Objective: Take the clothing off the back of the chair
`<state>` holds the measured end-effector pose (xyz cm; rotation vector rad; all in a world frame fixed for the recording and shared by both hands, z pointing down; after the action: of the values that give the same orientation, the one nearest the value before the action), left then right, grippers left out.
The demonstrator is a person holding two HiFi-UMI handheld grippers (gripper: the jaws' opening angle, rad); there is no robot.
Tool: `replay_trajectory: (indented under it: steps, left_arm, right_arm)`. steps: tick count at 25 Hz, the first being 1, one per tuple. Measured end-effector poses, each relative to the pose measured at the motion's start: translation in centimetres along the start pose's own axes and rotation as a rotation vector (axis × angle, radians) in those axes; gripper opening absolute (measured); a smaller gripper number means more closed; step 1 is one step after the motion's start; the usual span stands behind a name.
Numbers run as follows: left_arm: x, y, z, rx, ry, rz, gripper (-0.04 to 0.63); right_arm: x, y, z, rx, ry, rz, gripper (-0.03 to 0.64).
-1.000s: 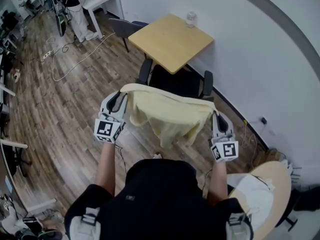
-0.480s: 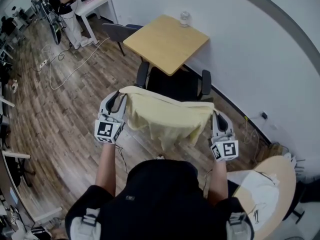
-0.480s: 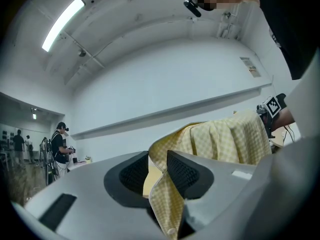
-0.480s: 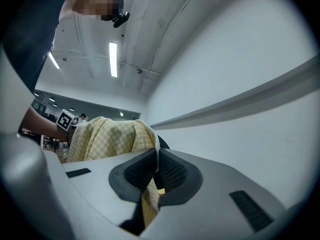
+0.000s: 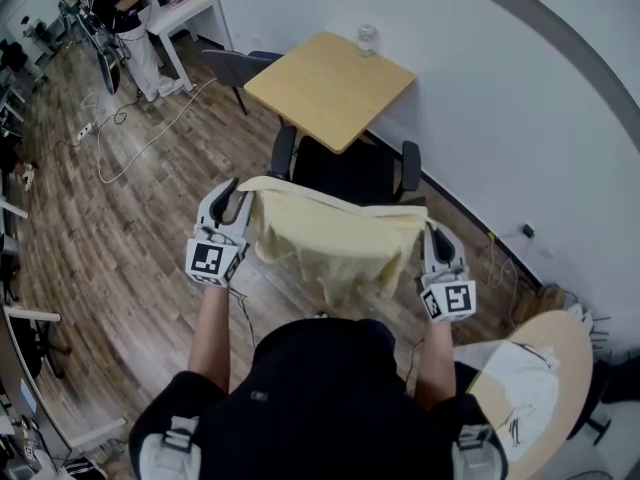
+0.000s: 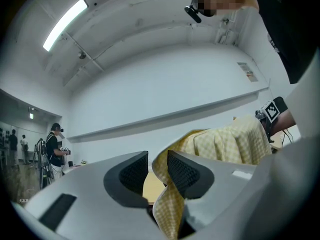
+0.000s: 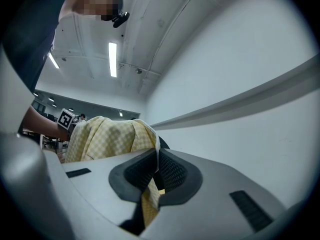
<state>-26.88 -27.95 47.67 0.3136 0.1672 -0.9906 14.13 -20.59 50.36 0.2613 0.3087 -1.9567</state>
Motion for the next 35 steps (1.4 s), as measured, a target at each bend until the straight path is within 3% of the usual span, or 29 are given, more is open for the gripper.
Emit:
replay_trajectory:
  steps: [5,9,14,24,28,35]
  left_arm:
    - [0.3,0.3,-0.3,-0.001,0.013,0.034,0.1]
    - [0.3,0.8,-0.3,-0.001,0.015,0.041,0.03]
    - [0.5,1.4,-0.1,-0.014,0.018,0.045,0.011]
    - [-0.9,1.1,-1.5,-0.035,0.103,-0.077,0.006]
    - [-1.9,1.3,-0.8,-0.009,0.075,-0.076,0.006]
    - [-2.9,1.8,-1.4,-0.01,0.1,-0.107,0.006]
  right_arm:
    - [0.0,-0.1,-0.1,0.0,-0.002,0.006,0.005]
    - [-0.2,0.1,-0.3,-0.009,-0.003,0.002,0.005]
    - [-0.4,0.4,-0.2,-0.018,-0.004,0.0,0.005]
    - [-0.7,0.0,-0.7,-0.047,-0.011,0.0,0.005]
    - [-1.0,-0.2,-0.8,-0.061,-0.02,0.004,0.005]
    - [-1.8,-0.6,-0.6,-0.074,-0.031,-0.011,0.003]
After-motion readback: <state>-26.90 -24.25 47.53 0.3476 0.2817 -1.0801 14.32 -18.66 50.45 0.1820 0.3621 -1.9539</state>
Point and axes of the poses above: the fingertips, and each gripper's own axes: x forward along the fingers, y to its right, z out of its underside, the point moved 4 cm from there along -x, backward along the fingers, and after that the axes turned 15 degrees about y, right-handed, at the moved point
